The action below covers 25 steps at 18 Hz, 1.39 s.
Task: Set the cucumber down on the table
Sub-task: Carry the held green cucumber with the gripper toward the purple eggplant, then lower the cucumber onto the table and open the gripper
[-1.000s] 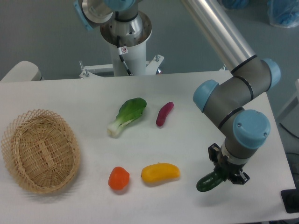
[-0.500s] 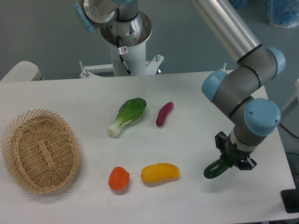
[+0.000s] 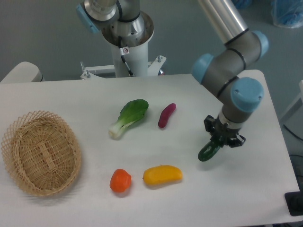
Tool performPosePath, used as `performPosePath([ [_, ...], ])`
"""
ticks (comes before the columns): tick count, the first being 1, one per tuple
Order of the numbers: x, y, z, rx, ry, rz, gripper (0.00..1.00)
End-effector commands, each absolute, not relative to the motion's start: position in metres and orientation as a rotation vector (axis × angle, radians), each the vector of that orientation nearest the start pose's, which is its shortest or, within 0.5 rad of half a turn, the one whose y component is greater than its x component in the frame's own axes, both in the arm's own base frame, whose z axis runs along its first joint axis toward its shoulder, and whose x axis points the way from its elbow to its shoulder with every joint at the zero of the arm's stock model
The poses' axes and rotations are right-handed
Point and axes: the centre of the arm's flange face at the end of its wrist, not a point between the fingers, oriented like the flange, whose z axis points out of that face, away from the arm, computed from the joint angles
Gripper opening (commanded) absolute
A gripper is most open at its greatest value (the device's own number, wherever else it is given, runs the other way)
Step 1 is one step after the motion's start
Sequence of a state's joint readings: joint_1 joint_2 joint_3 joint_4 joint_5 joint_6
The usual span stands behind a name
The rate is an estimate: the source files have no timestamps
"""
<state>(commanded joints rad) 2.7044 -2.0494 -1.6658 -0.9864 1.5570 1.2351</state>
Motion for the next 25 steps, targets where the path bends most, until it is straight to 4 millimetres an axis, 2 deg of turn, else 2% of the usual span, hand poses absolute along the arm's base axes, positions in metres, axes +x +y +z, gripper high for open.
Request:
performPosePath([
  [5, -0.483, 0.385, 0.222, -3.135, 0.007, -0.034, 0.0],
  [8, -0.473, 0.399, 0.221, -3.133, -0.041, -0.016, 0.0],
  [9, -0.472, 0.4, 0.221, -3.133, -0.055, -0.016, 0.05],
  [13, -0.471, 0.403, 0.221, -3.131, -0.041, -0.015, 0.36],
  [15, -0.473, 0.405, 0.224, -3.123, -0.055, 0.006, 1.0],
  [21, -0.477, 0.406, 0.229, -3.123, -0.045, 0.036, 1.0],
  [25, -0.503, 0.42, 0.259, -3.088, -0.023, 0.13, 1.0],
])
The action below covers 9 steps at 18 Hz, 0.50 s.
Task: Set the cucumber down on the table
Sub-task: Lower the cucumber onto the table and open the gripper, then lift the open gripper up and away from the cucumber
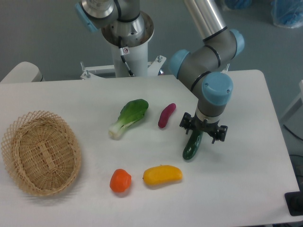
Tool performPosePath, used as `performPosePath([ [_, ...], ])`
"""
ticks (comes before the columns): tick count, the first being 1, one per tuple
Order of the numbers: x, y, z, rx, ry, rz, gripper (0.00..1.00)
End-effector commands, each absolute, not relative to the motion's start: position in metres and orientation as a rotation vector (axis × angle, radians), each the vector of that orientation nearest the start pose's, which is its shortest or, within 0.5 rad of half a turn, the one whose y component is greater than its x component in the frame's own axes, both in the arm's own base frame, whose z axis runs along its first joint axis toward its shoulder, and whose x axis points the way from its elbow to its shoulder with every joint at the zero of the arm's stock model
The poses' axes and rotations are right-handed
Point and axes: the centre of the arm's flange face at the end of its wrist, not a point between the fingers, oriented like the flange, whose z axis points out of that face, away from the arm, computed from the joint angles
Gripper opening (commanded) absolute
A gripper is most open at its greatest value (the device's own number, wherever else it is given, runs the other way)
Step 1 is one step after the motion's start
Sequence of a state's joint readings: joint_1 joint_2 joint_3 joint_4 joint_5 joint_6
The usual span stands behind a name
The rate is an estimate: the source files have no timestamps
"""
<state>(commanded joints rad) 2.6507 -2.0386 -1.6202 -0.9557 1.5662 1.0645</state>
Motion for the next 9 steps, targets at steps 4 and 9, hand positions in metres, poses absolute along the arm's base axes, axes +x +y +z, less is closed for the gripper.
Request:
performPosePath([
  [4, -0.543, 0.446, 0.28, -3.098, 0.036, 0.098, 1.0],
  [9, -0.575, 0.472, 0.294, -3.068, 0.296, 0.103, 1.0],
])
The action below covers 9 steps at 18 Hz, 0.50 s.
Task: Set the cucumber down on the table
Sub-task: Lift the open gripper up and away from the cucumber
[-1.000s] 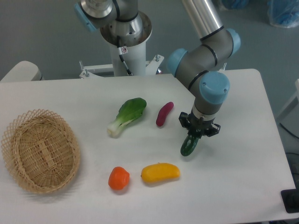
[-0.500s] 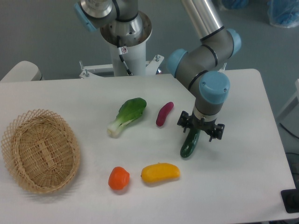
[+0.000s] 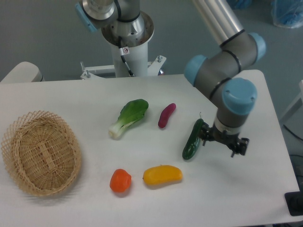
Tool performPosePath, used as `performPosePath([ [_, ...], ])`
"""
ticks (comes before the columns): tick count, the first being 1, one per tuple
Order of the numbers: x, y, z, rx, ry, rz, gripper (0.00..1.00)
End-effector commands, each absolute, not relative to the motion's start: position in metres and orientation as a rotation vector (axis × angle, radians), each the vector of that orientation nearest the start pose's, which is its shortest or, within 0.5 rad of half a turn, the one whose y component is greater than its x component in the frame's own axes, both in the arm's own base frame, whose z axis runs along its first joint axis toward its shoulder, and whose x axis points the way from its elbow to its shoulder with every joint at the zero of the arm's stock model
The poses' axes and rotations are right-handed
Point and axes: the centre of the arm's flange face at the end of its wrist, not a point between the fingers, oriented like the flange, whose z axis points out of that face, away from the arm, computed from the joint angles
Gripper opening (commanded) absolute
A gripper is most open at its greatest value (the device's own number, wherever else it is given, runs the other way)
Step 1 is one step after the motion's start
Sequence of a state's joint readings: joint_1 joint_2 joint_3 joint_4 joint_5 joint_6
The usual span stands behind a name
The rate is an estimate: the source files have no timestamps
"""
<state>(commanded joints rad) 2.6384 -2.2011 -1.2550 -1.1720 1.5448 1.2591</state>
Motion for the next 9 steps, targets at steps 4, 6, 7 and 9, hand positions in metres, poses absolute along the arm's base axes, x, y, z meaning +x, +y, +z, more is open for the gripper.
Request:
performPosePath([
  [4, -0.591, 0.482, 0.274, -3.04, 0.588, 0.106, 1.0],
  [6, -0.598, 0.489, 0.272, -3.039, 0.637, 0.113, 1.0],
  [7, -0.598, 0.489, 0.27, -3.041, 0.647, 0.105, 1.0],
  [9, -0.599, 0.49, 0.266, -3.048, 0.674, 0.104, 1.0],
])
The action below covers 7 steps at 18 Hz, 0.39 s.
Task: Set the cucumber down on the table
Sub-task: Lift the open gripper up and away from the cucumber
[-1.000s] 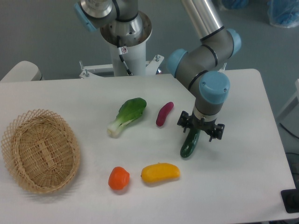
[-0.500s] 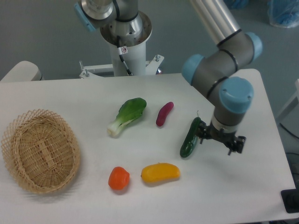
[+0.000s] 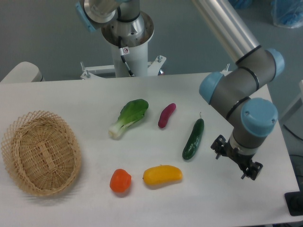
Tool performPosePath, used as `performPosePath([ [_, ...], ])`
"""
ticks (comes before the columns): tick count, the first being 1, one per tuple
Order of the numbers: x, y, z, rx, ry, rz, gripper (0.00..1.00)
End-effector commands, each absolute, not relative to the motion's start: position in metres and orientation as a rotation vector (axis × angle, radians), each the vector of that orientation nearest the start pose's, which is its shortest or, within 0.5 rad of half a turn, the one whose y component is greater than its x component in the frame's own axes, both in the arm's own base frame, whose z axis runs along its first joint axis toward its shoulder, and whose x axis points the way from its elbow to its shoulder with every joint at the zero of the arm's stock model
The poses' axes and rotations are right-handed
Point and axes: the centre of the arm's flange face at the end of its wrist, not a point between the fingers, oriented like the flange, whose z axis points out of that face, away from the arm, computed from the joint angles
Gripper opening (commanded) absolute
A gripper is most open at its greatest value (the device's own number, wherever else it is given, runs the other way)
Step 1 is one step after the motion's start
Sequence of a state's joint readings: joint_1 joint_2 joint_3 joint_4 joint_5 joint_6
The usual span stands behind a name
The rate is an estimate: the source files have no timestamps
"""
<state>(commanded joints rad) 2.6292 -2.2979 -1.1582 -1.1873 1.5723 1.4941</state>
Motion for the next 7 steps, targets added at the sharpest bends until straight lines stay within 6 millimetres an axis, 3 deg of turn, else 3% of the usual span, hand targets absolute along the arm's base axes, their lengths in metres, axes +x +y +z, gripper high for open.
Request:
performPosePath([
  [7, -0.5881, 0.4994, 0.262, -3.042, 0.715, 0.093, 1.0],
])
